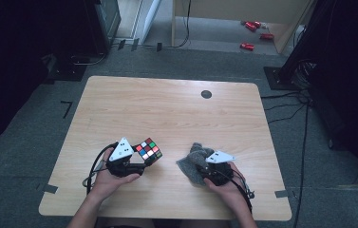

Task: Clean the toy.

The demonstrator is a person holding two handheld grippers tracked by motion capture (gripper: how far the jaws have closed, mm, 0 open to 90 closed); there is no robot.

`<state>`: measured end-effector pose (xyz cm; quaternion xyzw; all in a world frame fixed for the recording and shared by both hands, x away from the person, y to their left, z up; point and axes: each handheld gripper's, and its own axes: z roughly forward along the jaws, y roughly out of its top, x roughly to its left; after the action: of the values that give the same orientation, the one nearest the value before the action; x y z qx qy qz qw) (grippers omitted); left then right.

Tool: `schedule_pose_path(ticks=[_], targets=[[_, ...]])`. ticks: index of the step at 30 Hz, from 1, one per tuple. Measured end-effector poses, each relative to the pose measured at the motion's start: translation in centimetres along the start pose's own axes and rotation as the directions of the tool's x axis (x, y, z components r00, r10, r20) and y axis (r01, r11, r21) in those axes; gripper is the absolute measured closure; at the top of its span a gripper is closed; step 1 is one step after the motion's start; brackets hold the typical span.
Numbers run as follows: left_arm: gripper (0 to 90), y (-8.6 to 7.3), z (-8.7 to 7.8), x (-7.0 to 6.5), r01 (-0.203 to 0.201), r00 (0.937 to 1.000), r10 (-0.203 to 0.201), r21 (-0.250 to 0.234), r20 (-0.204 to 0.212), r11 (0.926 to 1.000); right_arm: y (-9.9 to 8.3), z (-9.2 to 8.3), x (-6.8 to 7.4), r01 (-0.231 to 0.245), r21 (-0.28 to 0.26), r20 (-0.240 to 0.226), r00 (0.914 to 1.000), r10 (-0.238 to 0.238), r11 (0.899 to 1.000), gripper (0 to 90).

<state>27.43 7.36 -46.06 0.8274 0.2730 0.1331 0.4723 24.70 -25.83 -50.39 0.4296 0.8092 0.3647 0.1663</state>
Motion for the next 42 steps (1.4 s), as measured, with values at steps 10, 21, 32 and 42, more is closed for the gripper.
schedule_pose_path(ticks=[10,21,32,42], targets=[[34.6,0.2,1.0,-1.6,-0.080,0.9967,0.079,0.039,0.018,0.9960,2.4,-2.9,1.0,-0.071,-0.190,-0.063,0.9962,0.060,0.979,65.6],[34.6,0.7,2.6,-4.6,-0.184,0.9829,0.184,0.101,0.007,0.9778,5.2,-5.7,5.3,-0.047,-0.341,-0.110,0.9939,0.009,0.939,65.0],[34.7,1.2,2.9,-6.2,-0.224,0.9745,0.223,0.094,0.023,0.9700,5.3,-3.1,9.3,0.072,-0.296,-0.057,0.9941,-0.092,0.953,65.1],[34.7,0.9,2.7,-5.4,-0.219,0.9753,0.221,0.093,-0.009,0.9712,4.8,-3.8,5.5,-0.027,-0.278,0.063,0.9969,0.046,0.960,65.0]])
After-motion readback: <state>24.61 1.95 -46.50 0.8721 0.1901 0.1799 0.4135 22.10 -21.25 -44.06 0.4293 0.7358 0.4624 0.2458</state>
